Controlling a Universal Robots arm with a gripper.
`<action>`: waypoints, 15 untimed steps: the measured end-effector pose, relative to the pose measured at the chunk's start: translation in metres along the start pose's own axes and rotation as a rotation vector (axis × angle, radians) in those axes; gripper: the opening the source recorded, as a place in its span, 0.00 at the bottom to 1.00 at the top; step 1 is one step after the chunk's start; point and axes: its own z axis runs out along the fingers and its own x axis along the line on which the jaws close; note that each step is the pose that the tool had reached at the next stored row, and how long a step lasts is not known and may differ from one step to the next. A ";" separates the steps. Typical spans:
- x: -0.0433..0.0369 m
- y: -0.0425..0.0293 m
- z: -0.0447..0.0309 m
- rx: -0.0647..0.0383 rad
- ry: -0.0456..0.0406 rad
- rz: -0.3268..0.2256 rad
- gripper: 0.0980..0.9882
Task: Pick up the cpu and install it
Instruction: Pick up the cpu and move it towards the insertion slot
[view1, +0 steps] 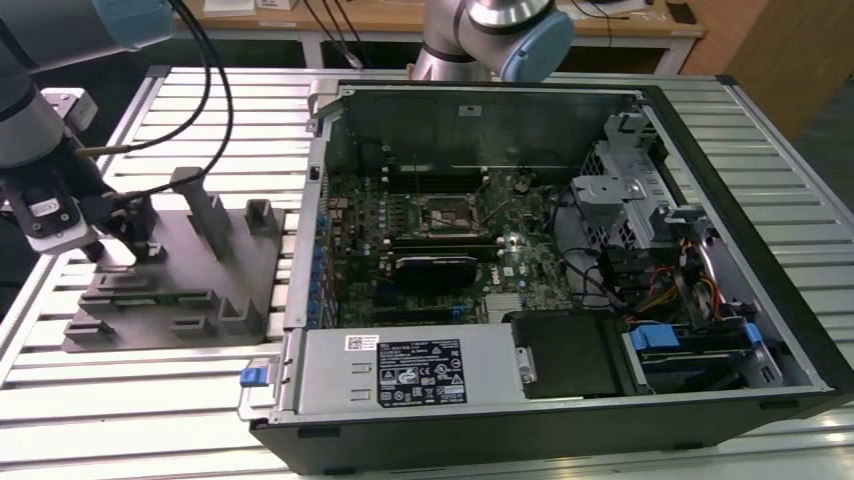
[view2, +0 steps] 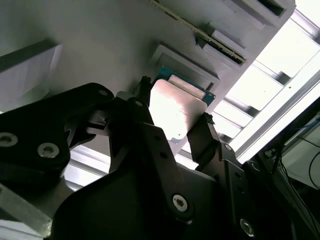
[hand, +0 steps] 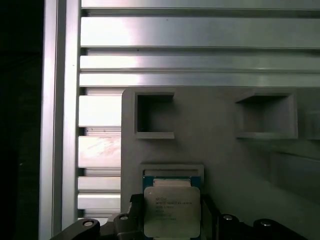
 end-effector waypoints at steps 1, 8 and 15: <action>0.0000 0.0001 -0.0017 0.000 0.0001 0.000 0.50; 0.0000 0.0005 -0.0113 0.000 0.0000 0.000 0.50; 0.0000 0.0008 -0.0188 0.000 -0.0002 0.000 0.50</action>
